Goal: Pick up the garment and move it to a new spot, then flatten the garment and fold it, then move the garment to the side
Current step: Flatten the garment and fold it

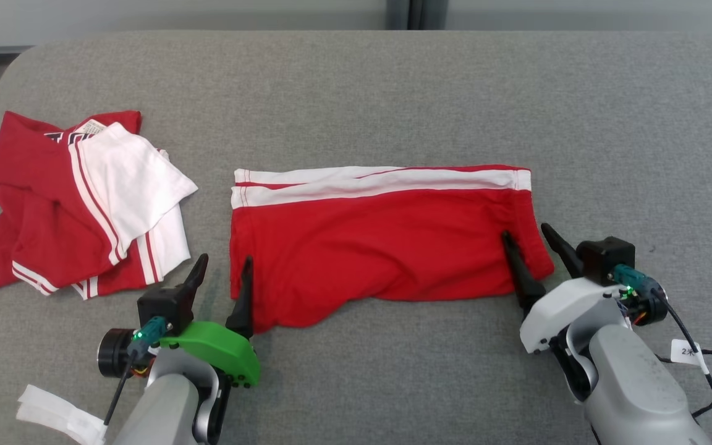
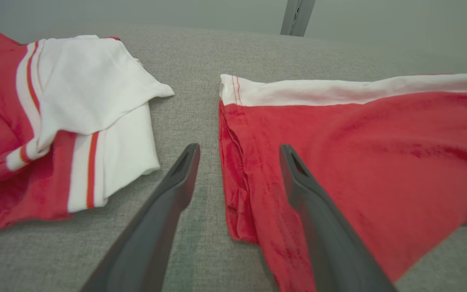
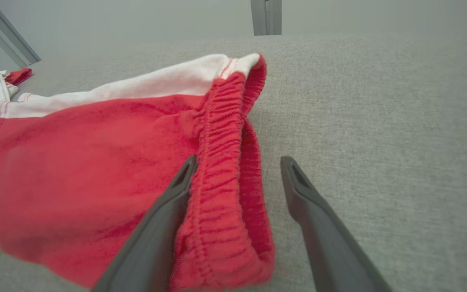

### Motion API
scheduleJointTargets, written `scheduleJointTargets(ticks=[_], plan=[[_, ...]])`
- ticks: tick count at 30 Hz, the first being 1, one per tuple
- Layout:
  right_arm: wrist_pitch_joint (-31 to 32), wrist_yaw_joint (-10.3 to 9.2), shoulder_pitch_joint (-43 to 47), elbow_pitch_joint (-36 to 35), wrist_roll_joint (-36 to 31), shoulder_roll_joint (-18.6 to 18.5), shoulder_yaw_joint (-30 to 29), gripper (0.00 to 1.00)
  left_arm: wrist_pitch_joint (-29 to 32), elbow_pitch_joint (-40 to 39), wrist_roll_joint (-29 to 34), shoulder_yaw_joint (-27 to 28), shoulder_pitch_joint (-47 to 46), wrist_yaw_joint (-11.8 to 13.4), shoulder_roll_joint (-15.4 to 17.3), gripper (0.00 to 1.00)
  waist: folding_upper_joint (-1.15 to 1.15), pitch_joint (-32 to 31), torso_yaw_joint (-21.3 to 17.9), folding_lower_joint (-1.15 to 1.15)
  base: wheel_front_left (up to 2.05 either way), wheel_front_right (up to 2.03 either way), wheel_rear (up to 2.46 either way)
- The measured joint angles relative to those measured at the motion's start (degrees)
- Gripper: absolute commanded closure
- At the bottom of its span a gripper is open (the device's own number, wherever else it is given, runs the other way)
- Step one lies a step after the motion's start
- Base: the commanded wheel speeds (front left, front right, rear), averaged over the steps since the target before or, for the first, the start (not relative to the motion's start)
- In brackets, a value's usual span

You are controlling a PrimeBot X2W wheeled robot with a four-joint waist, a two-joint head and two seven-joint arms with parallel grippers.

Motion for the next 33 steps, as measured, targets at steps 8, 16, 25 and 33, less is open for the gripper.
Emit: scheduleJointTargets(ticks=[8,16,25,33], plan=[[-0.67,0.00,1.23,4.71,3.99,-0.02,1.38,0.93,-0.01,0.19,2.36,1.90,0.09,-1.07,-1.09,0.00,0.00,1.25,0.46,0.00,0.00,0.00,0.00],[-0.40,0.19,1.34,4.79,5.34,0.65,-2.88,1.00,0.00,0.49,4.15,3.80,0.20,-1.97,-1.46,0.00,0.00,1.01,-0.23,0.00,0.00,0.00,0.00],[-0.12,0.00,0.31,4.28,-6.44,-5.63,-22.82,1.00,0.00,0.96,6.00,4.32,1.60,-2.81,-2.60,0.00,0.00,-0.37,-2.11,0.00,0.00,0.00,0.00],[0.77,-0.01,-3.47,1.48,-13.01,-2.32,-23.96,1.00,-0.01,1.99,6.73,4.31,2.78,-3.43,-3.25,0.00,0.00,-2.03,-3.81,0.00,0.00,0.00,0.00]])
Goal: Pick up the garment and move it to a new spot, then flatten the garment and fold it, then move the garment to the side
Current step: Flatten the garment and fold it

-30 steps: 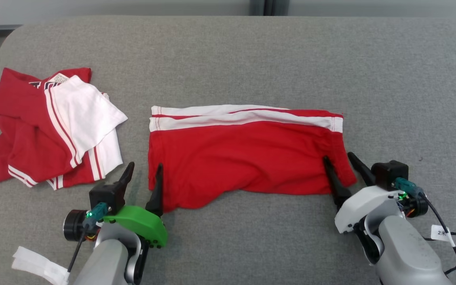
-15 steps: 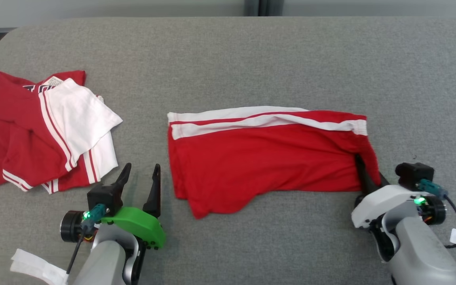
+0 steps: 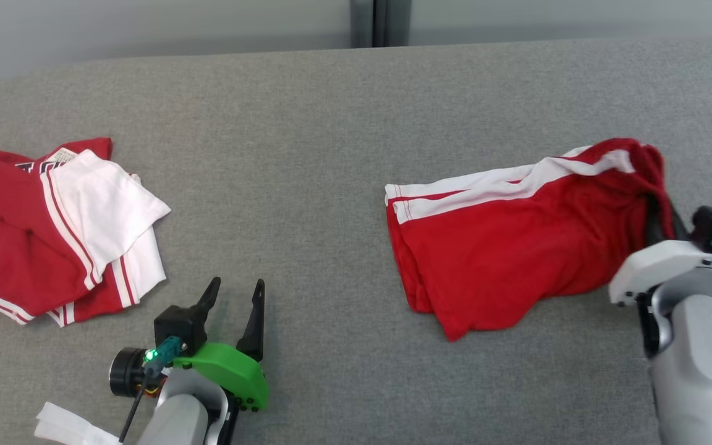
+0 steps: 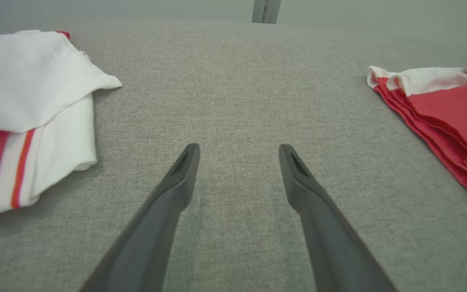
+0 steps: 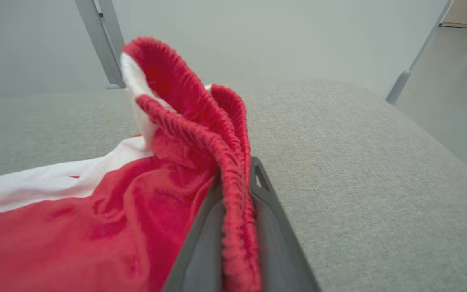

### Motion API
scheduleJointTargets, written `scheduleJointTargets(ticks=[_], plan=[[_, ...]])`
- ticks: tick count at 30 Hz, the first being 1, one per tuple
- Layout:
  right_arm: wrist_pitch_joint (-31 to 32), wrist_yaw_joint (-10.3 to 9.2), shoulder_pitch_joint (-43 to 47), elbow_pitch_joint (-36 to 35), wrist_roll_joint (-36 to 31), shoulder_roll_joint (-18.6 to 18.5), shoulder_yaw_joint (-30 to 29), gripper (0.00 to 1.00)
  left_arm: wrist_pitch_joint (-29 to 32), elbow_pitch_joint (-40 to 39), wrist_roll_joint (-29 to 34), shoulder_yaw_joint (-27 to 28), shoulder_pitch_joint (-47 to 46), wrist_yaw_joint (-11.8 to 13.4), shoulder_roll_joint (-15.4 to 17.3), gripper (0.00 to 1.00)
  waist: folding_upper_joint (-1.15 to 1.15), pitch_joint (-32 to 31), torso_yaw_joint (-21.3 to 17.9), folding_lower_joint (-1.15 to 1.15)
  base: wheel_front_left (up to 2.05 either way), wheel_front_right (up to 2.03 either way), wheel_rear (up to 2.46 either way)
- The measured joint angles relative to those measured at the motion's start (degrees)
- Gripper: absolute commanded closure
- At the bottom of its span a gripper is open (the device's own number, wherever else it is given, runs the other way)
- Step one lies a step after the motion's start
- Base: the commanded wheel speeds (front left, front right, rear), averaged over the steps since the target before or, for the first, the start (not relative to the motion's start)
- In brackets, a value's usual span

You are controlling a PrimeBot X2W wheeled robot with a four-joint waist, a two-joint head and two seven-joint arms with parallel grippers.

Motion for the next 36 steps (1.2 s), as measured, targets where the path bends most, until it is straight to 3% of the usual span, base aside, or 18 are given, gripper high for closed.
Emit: scheduleJointTargets(ticks=[5,7,10,11,12,13,20,31,36], plan=[[2.37,0.01,-0.17,-2.96,5.23,2.29,14.81,1.00,0.01,0.78,0.30,-0.11,0.35,-0.13,-0.46,0.00,0.00,-1.19,-0.39,0.00,0.00,0.00,0.00],[3.76,0.01,0.48,-5.01,11.55,2.19,23.73,1.00,0.01,0.94,0.32,-0.40,0.38,-0.32,-0.73,0.00,0.00,-1.58,-0.10,0.00,0.00,0.00,0.00],[5.58,0.00,2.35,-7.56,16.31,2.40,32.47,1.00,0.01,1.14,0.33,-0.38,0.39,-0.40,-0.91,0.00,0.00,-1.84,0.73,0.00,0.00,0.00,0.00],[6.00,0.00,2.66,-7.89,16.90,2.36,34.06,0.73,0.01,1.23,0.33,-0.33,0.40,-0.42,-0.92,0.00,0.00,-1.89,0.99,0.00,0.00,0.00,0.00],[6.48,0.01,2.97,-8.17,16.84,2.37,35.90,0.27,0.01,1.38,0.36,-0.22,0.41,-0.49,-0.92,0.00,0.00,-1.94,1.31,0.00,0.00,0.00,0.00],[7.08,0.01,3.28,-8.15,16.47,2.38,37.65,0.00,0.00,1.55,0.42,-0.18,0.47,-0.49,-0.94,0.00,0.00,-1.98,1.63,0.00,0.00,0.00,0.00],[4.09,0.01,5.59,-9.88,19.11,2.37,41.38,0.00,0.00,1.83,1.00,1.40,1.74,-0.52,-0.99,0.00,0.00,-2.62,2.59,0.00,0.00,0.00,0.00],[-0.57,0.01,8.59,-13.34,15.72,2.34,30.42,0.00,0.00,-1.90,3.48,5.45,5.24,0.18,-0.91,0.00,0.00,-4.38,-0.23,0.00,0.00,0.00,0.00],[-0.68,0.01,10.06,-13.03,13.25,2.32,29.49,0.00,0.00,-1.82,3.96,6.55,5.56,0.18,-0.93,0.00,0.00,-5.15,-1.39,0.00,0.00,0.00,0.00]])
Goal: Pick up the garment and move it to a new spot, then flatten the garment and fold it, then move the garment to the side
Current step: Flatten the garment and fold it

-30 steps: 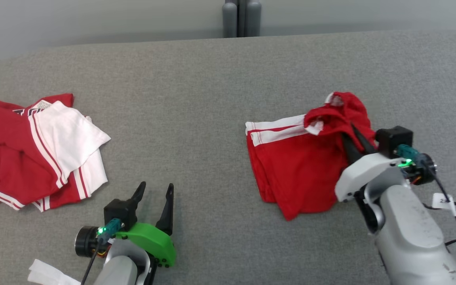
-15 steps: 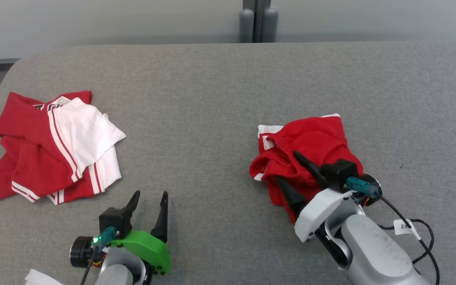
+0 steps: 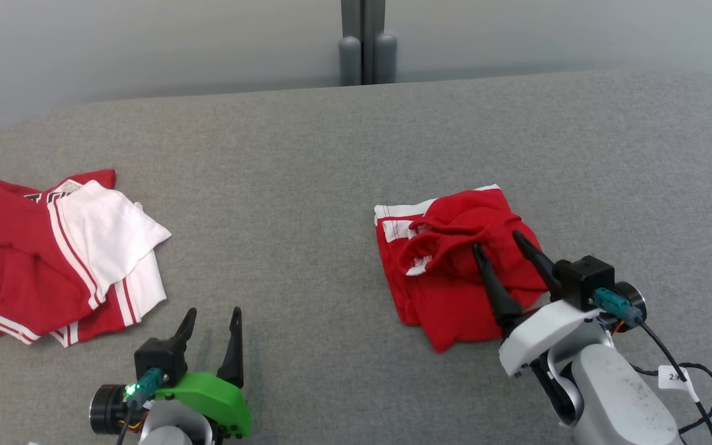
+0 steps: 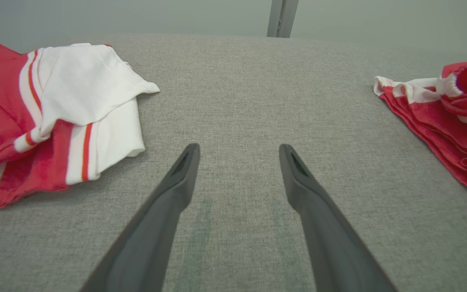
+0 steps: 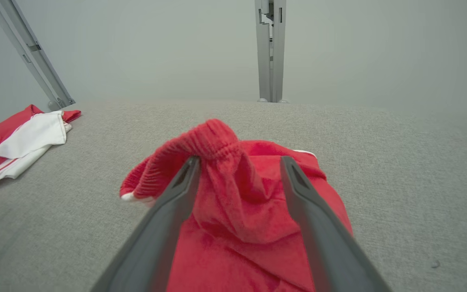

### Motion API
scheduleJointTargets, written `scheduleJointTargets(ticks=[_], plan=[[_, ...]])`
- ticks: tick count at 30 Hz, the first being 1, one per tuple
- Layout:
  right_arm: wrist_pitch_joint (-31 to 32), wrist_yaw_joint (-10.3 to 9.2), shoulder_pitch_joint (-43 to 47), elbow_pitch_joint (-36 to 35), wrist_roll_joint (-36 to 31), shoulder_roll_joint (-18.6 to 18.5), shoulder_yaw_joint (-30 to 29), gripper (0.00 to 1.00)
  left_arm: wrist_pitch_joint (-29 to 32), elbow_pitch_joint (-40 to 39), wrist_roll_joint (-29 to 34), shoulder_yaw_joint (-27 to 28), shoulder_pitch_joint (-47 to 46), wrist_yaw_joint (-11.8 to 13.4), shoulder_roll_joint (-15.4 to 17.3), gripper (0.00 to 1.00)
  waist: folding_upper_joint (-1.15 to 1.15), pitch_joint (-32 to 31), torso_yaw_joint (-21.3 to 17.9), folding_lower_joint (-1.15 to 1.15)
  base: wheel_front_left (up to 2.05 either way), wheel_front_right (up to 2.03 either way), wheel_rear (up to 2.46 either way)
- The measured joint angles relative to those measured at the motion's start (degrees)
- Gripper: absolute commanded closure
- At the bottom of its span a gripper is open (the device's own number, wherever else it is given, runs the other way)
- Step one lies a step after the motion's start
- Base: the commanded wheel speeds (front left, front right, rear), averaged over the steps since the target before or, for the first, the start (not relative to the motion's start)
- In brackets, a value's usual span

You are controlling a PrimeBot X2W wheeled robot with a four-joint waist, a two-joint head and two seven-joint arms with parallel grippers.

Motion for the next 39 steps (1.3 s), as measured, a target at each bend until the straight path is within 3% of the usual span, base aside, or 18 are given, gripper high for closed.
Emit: scheduleJointTargets(ticks=[8,16,28,35,39], plan=[[-0.07,0.00,2.76,-1.99,2.33,0.04,2.12,0.00,0.01,-0.20,0.90,1.51,0.94,0.32,-0.13,0.00,0.00,-1.32,-0.44,0.00,0.00,0.00,0.00],[-0.07,0.00,7.34,-6.59,2.44,0.02,-2.76,0.00,0.00,-4.35,2.44,3.68,4.63,1.38,-0.22,0.00,0.00,-3.34,-0.67,0.00,0.00,0.00,0.00],[-0.07,0.00,10.45,-5.54,1.78,0.01,-4.01,0.00,0.01,-7.05,2.15,3.08,8.24,1.74,-0.30,0.00,0.00,-3.96,-0.89,0.00,0.00,0.00,0.00],[0.21,0.00,4.09,-3.10,0.48,0.00,1.14,0.00,0.00,-7.12,1.54,1.92,7.20,1.79,-0.32,0.00,0.00,-2.42,-0.09,0.00,0.00,0.00,0.00],[3.86,0.00,-3.38,-1.15,-0.18,0.02,5.36,0.00,0.00,-6.80,1.12,1.33,6.04,1.79,-0.33,0.00,0.00,-1.26,0.62,0.00,0.00,0.00,0.00]])
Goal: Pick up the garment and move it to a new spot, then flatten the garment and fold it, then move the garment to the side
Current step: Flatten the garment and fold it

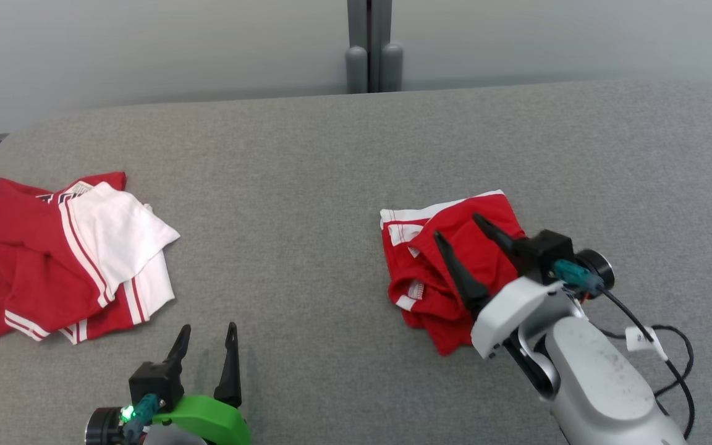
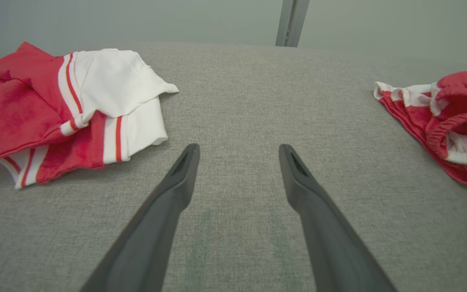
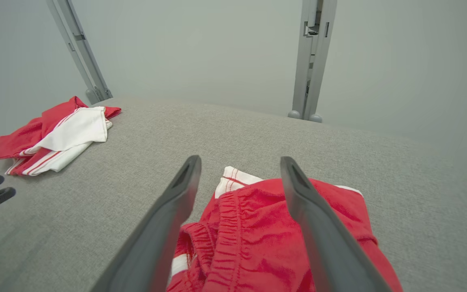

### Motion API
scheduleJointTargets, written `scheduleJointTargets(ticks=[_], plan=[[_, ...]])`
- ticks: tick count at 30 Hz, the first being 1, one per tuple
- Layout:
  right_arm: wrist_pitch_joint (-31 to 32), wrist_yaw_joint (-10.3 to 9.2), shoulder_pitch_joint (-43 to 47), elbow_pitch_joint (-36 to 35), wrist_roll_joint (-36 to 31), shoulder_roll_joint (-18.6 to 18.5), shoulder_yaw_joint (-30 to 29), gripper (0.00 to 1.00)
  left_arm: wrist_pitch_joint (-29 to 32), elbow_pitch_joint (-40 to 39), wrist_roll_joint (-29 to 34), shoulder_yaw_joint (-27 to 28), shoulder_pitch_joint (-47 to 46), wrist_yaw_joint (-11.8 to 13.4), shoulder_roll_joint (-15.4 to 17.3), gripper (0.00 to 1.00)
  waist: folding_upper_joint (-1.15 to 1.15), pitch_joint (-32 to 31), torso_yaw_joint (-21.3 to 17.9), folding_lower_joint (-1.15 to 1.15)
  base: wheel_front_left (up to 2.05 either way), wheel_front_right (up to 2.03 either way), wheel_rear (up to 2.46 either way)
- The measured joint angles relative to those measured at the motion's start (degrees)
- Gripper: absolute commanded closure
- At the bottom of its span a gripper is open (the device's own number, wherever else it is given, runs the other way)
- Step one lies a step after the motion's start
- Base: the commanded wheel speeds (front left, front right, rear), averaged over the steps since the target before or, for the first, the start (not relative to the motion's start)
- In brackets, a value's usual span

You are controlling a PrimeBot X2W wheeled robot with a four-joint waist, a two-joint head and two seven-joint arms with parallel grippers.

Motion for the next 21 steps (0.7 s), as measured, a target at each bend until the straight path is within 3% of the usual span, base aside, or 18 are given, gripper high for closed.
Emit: scheduleJointTargets(ticks=[8,21], plan=[[11.99,0.00,-9.12,7.65,-2.42,0.00,5.13,0.00,0.00,1.19,-1.36,-1.38,-1.47,-0.02,-0.01,0.00,0.00,2.15,2.40,0.00,0.00,0.00,0.00],[19.83,0.00,-4.12,9.45,-1.75,0.01,6.31,0.00,0.00,1.25,-2.15,-1.35,-1.69,0.22,-0.02,0.00,0.00,2.41,2.70,0.00,0.00,0.00,0.00]])
